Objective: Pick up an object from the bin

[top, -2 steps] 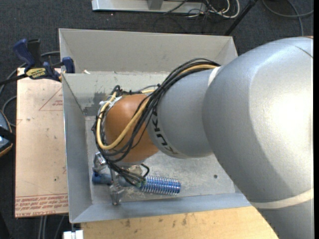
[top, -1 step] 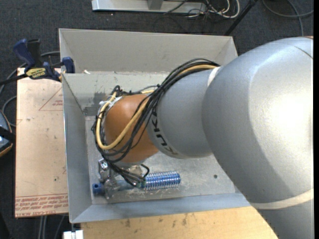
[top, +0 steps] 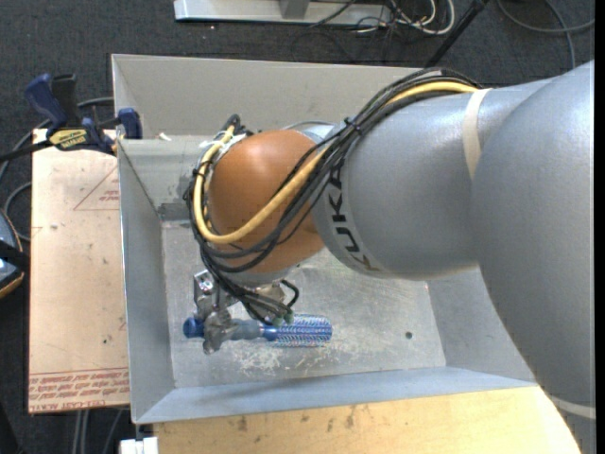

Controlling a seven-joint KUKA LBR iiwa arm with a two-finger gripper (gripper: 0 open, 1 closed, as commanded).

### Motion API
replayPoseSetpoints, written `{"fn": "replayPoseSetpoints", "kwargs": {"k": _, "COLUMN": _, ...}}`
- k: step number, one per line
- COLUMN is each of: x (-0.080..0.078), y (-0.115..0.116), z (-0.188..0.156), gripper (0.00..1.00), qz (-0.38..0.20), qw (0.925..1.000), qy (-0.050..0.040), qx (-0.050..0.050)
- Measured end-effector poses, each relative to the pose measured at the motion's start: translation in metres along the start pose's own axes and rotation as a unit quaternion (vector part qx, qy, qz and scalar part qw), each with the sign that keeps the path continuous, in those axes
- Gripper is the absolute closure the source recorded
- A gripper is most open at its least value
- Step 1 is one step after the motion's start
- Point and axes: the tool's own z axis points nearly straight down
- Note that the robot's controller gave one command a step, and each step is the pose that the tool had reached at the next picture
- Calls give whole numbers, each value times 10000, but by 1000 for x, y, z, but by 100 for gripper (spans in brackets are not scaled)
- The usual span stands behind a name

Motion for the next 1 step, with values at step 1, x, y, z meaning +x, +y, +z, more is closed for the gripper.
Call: {"fn": "replayPoseSetpoints", "kwargs": {"k": 1, "x": -1, "y": 0, "z": -8, "gripper": 100, "qz": 7, "qw": 10000, "qy": 31, "qx": 0}}
